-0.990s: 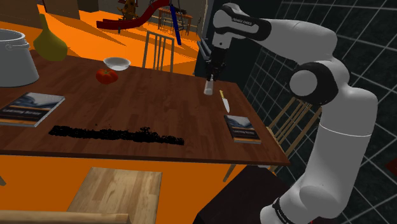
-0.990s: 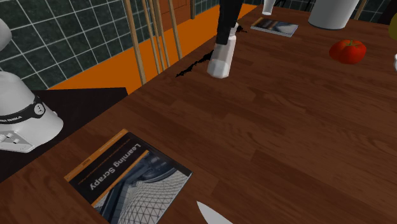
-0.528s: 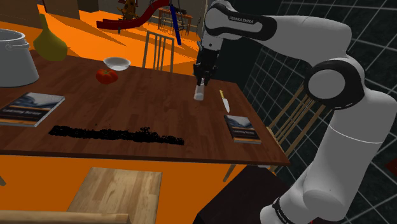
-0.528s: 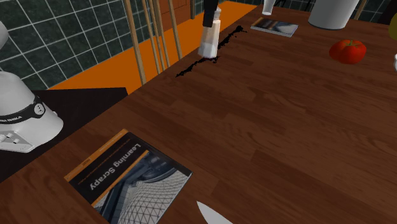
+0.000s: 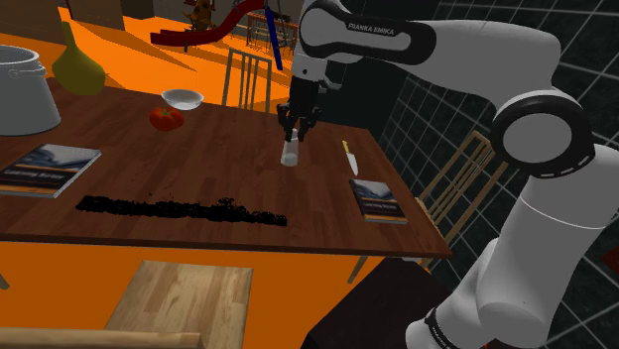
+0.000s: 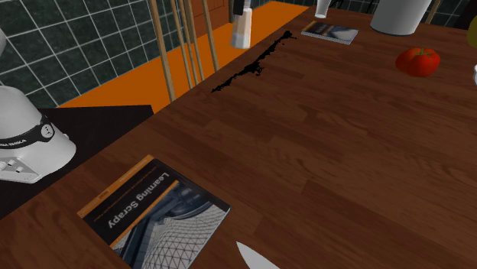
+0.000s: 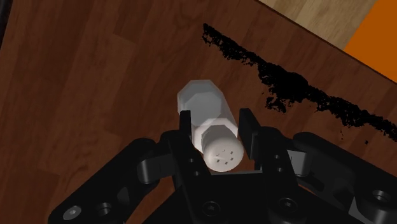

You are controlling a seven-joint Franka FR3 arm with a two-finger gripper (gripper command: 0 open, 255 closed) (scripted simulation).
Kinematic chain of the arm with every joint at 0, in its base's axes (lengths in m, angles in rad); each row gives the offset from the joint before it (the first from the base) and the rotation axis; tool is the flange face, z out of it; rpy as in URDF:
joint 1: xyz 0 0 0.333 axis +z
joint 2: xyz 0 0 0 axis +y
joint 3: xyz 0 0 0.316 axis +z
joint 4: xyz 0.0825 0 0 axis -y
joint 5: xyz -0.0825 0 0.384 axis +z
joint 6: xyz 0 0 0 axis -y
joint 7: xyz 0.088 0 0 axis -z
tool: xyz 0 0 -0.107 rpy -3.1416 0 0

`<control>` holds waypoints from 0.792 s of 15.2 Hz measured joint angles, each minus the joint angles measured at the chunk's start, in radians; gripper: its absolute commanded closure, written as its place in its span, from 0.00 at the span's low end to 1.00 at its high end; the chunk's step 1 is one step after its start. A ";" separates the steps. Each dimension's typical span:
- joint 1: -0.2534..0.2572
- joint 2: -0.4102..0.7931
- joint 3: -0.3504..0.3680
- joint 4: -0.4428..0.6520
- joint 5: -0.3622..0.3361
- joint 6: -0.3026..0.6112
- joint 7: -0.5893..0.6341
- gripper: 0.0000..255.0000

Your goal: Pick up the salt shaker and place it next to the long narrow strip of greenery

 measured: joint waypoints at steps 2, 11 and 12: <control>0.005 -0.005 0.003 -0.030 0.000 0.026 0.006 1.00; 0.009 -0.004 0.005 -0.150 0.002 0.145 -0.002 1.00; 0.009 -0.003 0.005 -0.160 0.002 0.158 -0.002 1.00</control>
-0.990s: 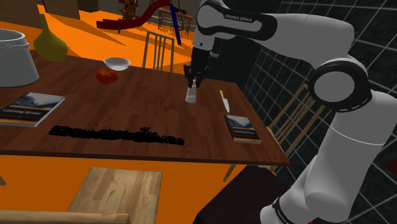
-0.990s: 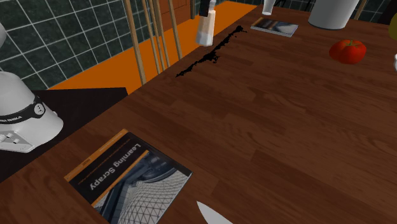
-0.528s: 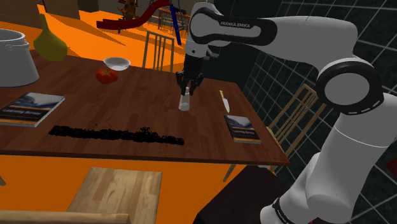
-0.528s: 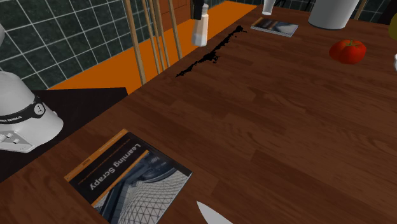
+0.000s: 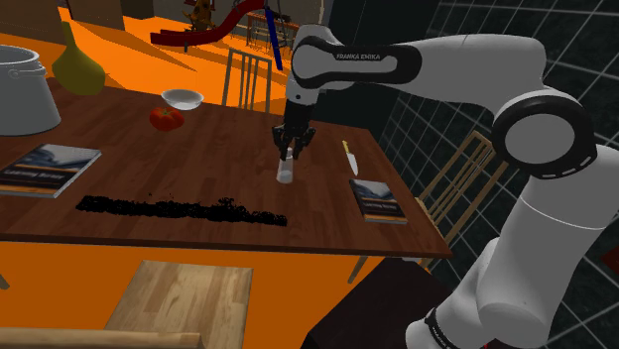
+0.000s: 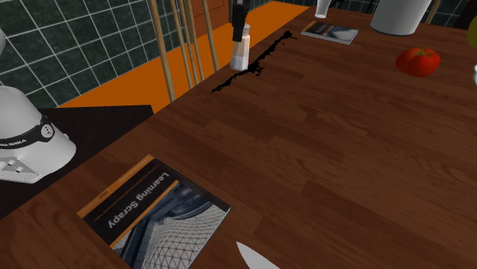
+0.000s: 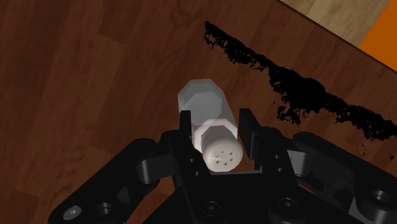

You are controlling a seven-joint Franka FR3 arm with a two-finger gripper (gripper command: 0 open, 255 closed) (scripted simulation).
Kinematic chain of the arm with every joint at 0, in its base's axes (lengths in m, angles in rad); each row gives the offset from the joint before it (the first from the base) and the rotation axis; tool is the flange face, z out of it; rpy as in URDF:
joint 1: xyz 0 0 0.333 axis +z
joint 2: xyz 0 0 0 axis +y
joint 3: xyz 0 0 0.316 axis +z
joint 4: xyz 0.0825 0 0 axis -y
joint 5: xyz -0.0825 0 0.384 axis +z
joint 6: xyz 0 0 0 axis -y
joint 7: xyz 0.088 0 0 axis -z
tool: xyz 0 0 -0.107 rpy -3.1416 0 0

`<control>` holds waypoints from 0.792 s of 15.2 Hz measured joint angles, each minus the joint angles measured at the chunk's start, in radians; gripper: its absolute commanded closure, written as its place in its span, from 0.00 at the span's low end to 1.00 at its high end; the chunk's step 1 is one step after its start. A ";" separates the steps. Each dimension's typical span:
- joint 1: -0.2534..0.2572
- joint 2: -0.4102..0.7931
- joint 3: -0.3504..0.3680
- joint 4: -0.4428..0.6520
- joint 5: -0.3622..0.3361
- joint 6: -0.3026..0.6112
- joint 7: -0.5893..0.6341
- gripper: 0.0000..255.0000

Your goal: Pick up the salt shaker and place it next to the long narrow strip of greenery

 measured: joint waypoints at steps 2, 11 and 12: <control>0.000 0.006 0.000 -0.017 0.001 0.023 -0.002 1.00; 0.002 0.028 0.002 -0.109 0.006 0.137 -0.014 1.00; 0.002 0.033 0.002 -0.117 0.006 0.150 -0.015 1.00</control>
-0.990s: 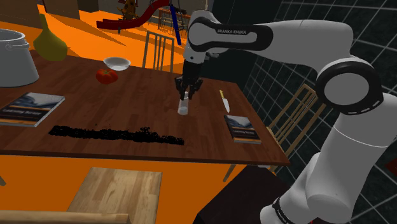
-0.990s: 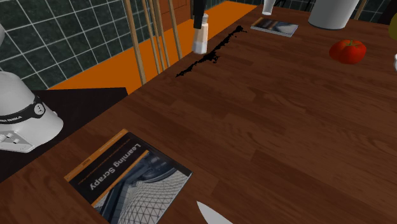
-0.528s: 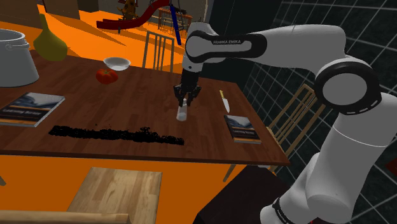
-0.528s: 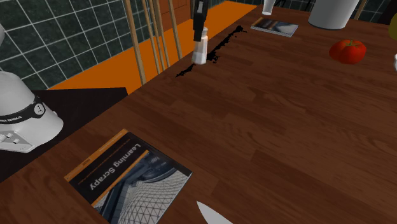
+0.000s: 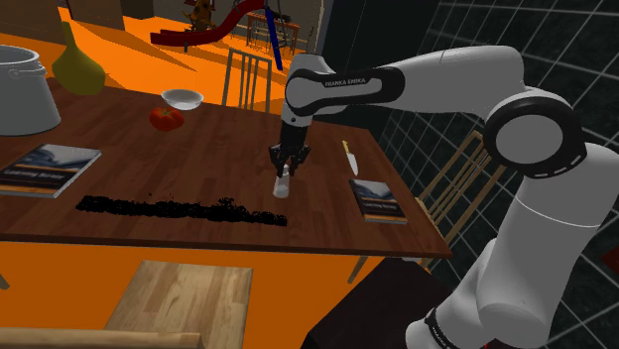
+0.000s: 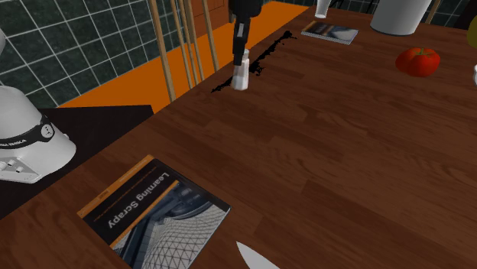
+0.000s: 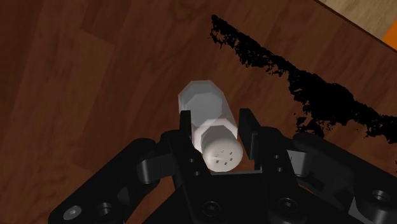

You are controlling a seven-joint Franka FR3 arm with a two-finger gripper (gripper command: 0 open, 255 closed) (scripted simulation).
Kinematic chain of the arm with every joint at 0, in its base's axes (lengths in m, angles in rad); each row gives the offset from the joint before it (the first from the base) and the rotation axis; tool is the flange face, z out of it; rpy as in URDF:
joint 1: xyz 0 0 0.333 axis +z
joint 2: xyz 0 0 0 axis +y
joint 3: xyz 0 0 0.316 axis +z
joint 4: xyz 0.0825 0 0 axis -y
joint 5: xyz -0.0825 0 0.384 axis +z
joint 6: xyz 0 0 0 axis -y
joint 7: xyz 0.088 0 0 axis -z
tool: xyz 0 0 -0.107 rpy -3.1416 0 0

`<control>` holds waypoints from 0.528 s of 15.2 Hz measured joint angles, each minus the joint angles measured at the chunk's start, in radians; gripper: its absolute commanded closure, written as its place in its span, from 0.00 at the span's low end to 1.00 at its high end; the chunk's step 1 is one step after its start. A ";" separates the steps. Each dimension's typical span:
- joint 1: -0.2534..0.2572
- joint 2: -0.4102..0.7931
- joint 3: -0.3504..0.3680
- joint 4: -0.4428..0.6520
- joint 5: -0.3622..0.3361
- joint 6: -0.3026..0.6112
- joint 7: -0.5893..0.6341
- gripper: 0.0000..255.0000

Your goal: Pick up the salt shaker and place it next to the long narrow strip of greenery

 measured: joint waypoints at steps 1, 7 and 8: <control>0.001 0.002 0.000 -0.009 0.000 0.011 0.000 1.00; 0.000 0.031 0.001 -0.053 0.005 0.084 -0.012 1.00; -0.001 0.036 0.001 -0.056 0.006 0.091 -0.013 1.00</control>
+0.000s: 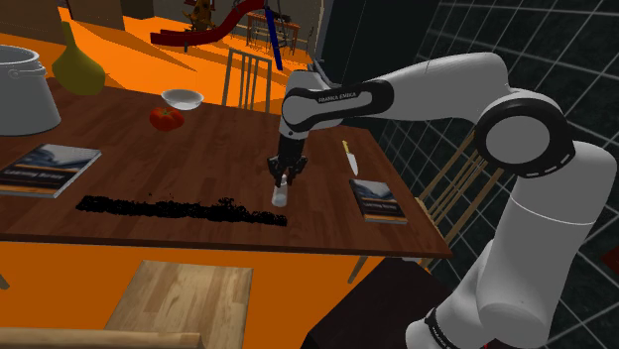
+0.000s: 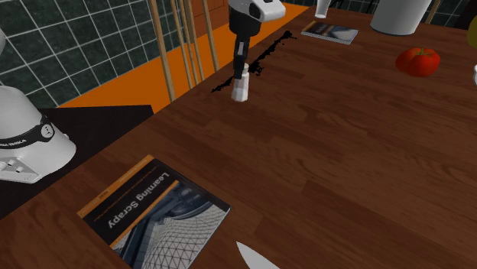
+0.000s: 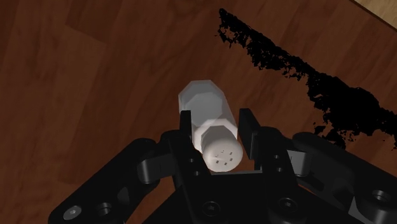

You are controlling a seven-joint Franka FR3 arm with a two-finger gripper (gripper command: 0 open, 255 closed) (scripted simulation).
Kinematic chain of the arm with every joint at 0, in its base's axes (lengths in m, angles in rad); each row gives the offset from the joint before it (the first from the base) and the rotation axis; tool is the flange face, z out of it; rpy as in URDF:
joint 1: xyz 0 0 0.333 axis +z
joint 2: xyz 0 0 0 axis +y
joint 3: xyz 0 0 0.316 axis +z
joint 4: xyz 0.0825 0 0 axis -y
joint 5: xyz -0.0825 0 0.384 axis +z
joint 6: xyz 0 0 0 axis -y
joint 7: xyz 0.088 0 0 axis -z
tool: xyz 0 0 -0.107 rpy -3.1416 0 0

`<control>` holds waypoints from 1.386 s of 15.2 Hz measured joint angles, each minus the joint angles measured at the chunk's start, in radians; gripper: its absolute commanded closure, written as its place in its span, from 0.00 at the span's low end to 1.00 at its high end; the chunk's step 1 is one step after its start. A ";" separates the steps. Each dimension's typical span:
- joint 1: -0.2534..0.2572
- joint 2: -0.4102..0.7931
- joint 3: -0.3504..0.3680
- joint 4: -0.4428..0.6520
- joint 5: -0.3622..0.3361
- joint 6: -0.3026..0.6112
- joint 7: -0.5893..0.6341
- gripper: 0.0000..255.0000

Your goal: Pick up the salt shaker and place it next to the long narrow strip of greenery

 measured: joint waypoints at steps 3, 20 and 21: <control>0.000 0.001 0.000 -0.006 0.000 0.007 0.000 1.00; -0.006 -0.027 -0.005 0.081 -0.006 -0.107 0.004 0.00; -0.006 -0.027 -0.005 0.083 -0.006 -0.109 0.004 0.00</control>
